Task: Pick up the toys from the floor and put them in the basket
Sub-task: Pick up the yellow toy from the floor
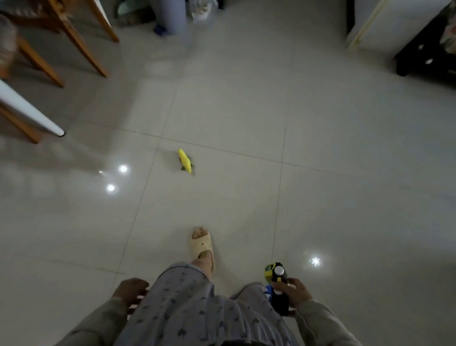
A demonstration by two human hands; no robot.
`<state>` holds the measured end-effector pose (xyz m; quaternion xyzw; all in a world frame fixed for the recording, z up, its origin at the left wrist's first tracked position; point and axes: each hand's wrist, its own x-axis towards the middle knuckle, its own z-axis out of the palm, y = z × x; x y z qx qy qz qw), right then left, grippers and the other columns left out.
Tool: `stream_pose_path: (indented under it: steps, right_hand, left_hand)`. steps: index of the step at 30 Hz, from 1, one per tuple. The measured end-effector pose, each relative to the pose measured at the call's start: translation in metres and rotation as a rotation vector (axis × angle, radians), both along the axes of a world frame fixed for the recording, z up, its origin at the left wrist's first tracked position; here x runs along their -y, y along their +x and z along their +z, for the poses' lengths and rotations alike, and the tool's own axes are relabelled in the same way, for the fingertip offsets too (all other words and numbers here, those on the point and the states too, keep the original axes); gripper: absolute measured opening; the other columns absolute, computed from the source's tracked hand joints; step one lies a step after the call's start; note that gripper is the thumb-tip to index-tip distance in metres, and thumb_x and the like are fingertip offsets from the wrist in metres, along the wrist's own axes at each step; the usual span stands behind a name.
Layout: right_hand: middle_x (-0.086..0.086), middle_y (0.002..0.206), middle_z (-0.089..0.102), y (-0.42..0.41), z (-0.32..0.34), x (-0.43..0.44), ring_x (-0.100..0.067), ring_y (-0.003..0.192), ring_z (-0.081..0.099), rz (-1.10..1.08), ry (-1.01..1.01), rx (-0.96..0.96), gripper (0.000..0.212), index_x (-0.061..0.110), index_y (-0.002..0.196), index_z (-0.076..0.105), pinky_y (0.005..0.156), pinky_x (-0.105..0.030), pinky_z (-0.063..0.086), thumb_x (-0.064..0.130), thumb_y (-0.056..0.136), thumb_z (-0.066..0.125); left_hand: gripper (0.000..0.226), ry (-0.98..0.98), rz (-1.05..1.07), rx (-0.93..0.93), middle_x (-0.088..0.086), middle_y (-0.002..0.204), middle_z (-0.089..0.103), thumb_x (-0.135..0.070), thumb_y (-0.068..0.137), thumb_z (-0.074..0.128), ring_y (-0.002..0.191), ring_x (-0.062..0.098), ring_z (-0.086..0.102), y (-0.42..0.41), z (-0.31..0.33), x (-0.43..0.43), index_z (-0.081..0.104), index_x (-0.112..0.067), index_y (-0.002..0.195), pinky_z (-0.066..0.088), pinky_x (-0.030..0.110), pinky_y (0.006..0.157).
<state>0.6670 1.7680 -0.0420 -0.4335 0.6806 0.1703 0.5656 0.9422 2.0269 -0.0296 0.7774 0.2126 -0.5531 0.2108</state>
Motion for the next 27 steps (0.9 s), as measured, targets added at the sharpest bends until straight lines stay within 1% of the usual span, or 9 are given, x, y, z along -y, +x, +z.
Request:
stream_pose_path:
  steps: [3, 7, 9, 11, 13, 17, 20, 24, 27]
  right_hand:
    - [-0.03, 0.127, 0.058, 0.031, 0.0, 0.027, -0.033, 0.109, 0.057, -0.025, -0.026, -0.026, 0.047, -0.012, 0.123, 0.055, 0.081, -0.03, 0.038, 0.006, 0.081, 0.068]
    - [-0.036, 0.123, 0.058, 0.071, 0.005, 0.066, -0.031, 0.096, 0.058, -0.038, -0.061, -0.05, 0.039, -0.018, 0.115, 0.059, 0.06, -0.024, 0.042, 0.006, 0.085, 0.064]
    - [-0.034, 0.124, 0.058, 0.092, 0.005, 0.087, -0.037, 0.102, 0.059, -0.049, -0.053, -0.046, 0.04, -0.016, 0.115, 0.059, 0.07, -0.028, 0.039, 0.01, 0.085, 0.064]
    - [-0.032, 0.123, 0.06, 0.117, 0.003, 0.108, -0.035, 0.098, 0.058, -0.045, -0.039, -0.051, 0.041, -0.014, 0.114, 0.06, 0.076, -0.032, 0.038, 0.013, 0.084, 0.066]
    - [-0.028, 0.11, 0.064, 0.145, 0.0, 0.128, -0.032, 0.093, 0.057, 0.023, -0.03, -0.051, 0.04, -0.015, 0.113, 0.061, 0.076, -0.031, 0.037, 0.013, 0.084, 0.066]
    - [-0.019, 0.091, 0.055, 0.208, -0.009, 0.175, -0.025, 0.087, 0.05, 0.144, -0.015, -0.037, 0.037, -0.022, 0.106, 0.06, 0.075, -0.032, 0.034, 0.007, 0.083, 0.066]
    - [-0.018, 0.094, 0.055, 0.259, -0.01, 0.211, -0.024, 0.087, 0.05, 0.246, -0.007, 0.002, 0.022, -0.005, 0.09, 0.058, 0.073, -0.03, 0.033, 0.012, 0.081, 0.069]
    - [-0.022, 0.125, 0.055, 0.311, -0.01, 0.254, -0.033, 0.115, 0.055, 0.339, 0.022, -0.005, 0.054, -0.004, 0.124, 0.051, 0.081, -0.032, 0.039, 0.019, 0.079, 0.072]
    - [-0.023, 0.125, 0.055, 0.338, -0.017, 0.281, -0.032, 0.111, 0.055, 0.428, 0.004, -0.016, 0.052, -0.006, 0.125, 0.05, 0.081, -0.033, 0.041, 0.014, 0.081, 0.071]
  left_hand:
    - [0.016, -0.109, -0.003, 0.02, 0.008, 0.072, 0.057, -0.011, 0.091, 0.05, 0.061, 0.022, 0.052, 0.047, 0.013, 0.052, 0.055, -0.011, 0.076, 0.035, 0.023, 0.058]
    - [0.011, -0.211, -0.105, 0.094, 0.006, 0.078, 0.06, -0.014, 0.091, 0.049, 0.064, 0.019, 0.056, 0.102, 0.026, 0.113, 0.058, -0.013, 0.084, 0.039, 0.023, 0.059]
    - [0.01, -0.245, -0.134, 0.101, 0.006, 0.083, 0.061, -0.017, 0.09, 0.05, 0.068, 0.02, 0.057, 0.125, 0.028, 0.137, 0.059, -0.013, 0.088, 0.04, 0.024, 0.059]
    - [0.01, -0.261, -0.139, 0.101, 0.006, 0.084, 0.062, -0.018, 0.09, 0.051, 0.07, 0.02, 0.057, 0.145, 0.027, 0.156, 0.059, -0.013, 0.09, 0.04, 0.023, 0.059]
    - [0.01, -0.272, -0.114, 0.098, 0.005, 0.082, 0.061, -0.017, 0.091, 0.05, 0.069, 0.02, 0.057, 0.162, 0.024, 0.169, 0.059, -0.013, 0.089, 0.039, 0.024, 0.058]
    - [0.014, -0.214, 0.004, 0.061, 0.007, 0.079, 0.059, -0.011, 0.093, 0.046, 0.063, 0.019, 0.054, 0.182, 0.015, 0.175, 0.057, -0.012, 0.086, 0.036, 0.023, 0.058]
    - [0.011, -0.084, 0.078, 0.011, 0.015, 0.089, 0.059, -0.011, 0.093, 0.046, 0.061, 0.021, 0.053, 0.185, 0.008, 0.167, 0.056, -0.008, 0.092, 0.035, 0.023, 0.058]
    - [0.009, 0.034, 0.146, -0.038, 0.018, 0.084, 0.058, -0.007, 0.093, 0.047, 0.058, 0.023, 0.049, 0.195, -0.001, 0.172, 0.054, -0.002, 0.095, 0.036, 0.02, 0.047]
    - [0.01, 0.003, 0.235, 0.003, 0.017, 0.09, 0.058, -0.01, 0.093, 0.047, 0.064, 0.023, 0.052, 0.216, -0.012, 0.199, 0.055, -0.005, 0.096, 0.033, 0.023, 0.059]
